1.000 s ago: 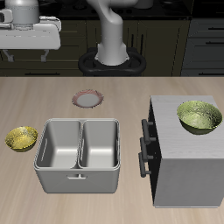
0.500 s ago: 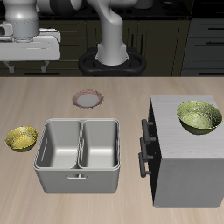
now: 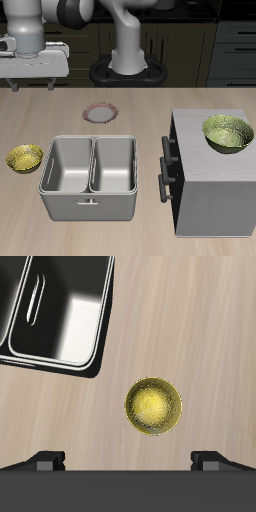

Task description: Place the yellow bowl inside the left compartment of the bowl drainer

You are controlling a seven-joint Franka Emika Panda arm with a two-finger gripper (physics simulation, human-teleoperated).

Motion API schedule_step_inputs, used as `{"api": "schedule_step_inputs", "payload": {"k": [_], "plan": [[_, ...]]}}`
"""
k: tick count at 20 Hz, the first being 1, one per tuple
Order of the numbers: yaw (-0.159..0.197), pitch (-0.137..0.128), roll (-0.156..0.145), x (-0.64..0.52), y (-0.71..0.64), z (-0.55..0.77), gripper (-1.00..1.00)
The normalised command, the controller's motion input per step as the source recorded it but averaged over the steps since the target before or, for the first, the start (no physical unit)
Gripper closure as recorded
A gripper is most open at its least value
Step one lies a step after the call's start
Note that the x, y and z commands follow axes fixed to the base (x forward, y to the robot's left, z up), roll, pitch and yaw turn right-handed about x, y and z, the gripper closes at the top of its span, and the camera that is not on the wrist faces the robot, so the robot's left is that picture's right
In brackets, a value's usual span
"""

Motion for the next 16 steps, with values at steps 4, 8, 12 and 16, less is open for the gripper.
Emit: {"api": "schedule_step_inputs", "payload": {"k": [4,8,12,16], "plan": [[0.035,-0.015,0.010,-0.06,0.04,-0.18,-1.00],[0.047,-0.020,-0.009,-0.04,-0.04,-0.18,-1.00],[0.020,-0.021,0.004,-0.05,-0.06,-0.15,-1.00],[0.014,-0.013,-0.013,0.01,-0.07,-0.11,-1.00]]}}
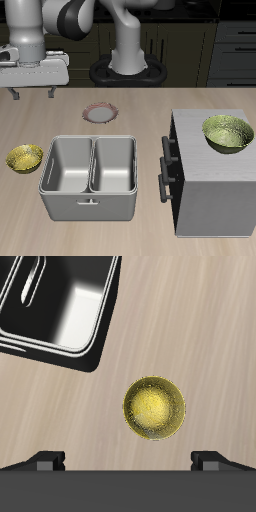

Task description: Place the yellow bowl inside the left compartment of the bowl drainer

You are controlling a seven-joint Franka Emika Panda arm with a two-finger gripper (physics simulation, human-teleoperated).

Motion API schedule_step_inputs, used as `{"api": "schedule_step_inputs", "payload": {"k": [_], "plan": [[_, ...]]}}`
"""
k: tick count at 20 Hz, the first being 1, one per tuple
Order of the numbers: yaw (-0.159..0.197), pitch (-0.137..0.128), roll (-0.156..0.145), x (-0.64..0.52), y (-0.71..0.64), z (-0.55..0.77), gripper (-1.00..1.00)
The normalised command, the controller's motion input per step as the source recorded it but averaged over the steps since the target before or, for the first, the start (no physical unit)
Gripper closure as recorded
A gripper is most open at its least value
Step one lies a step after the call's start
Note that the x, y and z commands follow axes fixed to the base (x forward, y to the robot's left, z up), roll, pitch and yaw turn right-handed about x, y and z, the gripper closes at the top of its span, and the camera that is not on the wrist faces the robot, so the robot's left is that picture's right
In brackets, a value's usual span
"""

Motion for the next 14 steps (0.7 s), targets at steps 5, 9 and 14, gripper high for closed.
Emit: {"api": "schedule_step_inputs", "payload": {"k": [5,9,14], "plan": [[0.037,0.004,-0.012,0.00,-0.11,-0.26,-1.00],[0.058,-0.020,0.004,0.06,0.06,-0.22,-1.00],[0.023,0.017,0.003,0.09,0.03,-0.30,-1.00]]}}
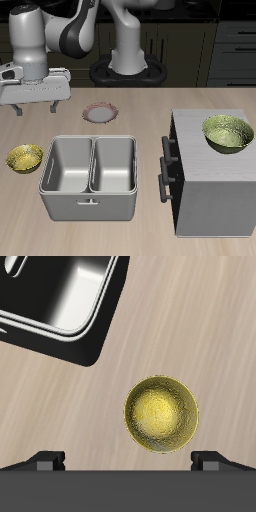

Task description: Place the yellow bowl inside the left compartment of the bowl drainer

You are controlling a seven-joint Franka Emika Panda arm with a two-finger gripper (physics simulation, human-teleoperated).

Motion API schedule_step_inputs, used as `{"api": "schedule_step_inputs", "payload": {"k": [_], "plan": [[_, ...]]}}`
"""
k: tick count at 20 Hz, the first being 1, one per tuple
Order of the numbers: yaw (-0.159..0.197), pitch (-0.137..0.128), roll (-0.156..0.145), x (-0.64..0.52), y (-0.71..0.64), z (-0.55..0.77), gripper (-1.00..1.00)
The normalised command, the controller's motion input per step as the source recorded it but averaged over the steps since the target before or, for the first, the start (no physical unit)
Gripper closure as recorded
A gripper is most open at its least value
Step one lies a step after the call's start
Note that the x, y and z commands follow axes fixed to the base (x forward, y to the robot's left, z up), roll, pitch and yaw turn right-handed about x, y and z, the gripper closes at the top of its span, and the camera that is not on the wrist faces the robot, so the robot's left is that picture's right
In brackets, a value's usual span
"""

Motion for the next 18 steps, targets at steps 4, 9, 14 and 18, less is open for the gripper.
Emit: {"api": "schedule_step_inputs", "payload": {"k": [4,9,14,18], "plan": [[0.030,0.032,0.000,0.03,-0.02,-0.35,-1.00],[0.000,0.020,0.011,0.00,0.04,-0.27,-1.00],[0.019,0.018,0.033,-0.01,0.08,-0.23,-1.00],[0.052,0.005,0.031,-0.04,0.04,-0.17,-1.00]]}}
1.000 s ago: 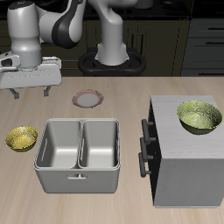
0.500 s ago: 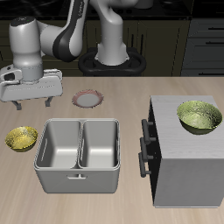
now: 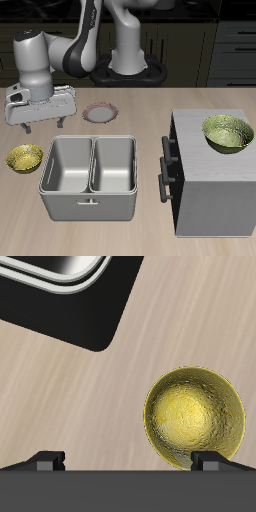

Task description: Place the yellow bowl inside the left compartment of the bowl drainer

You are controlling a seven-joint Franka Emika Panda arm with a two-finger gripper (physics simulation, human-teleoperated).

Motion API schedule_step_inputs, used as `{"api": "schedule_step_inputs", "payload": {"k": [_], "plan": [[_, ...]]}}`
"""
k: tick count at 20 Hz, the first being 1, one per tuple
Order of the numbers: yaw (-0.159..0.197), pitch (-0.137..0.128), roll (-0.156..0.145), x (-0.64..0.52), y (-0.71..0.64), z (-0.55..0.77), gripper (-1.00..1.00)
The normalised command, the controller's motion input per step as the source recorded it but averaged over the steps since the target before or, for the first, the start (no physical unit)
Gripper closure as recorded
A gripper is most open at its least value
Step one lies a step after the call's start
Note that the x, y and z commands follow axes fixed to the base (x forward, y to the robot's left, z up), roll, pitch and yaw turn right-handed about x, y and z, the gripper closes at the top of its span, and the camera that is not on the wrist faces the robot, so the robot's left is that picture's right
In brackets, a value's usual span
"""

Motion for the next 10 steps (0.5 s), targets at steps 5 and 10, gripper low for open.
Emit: {"api": "schedule_step_inputs", "payload": {"k": [5,10], "plan": [[0.045,0.012,-0.021,-0.07,-0.15,-0.12,-1.00],[0.027,0.007,-0.045,-0.06,-0.25,-0.07,-1.00]]}}
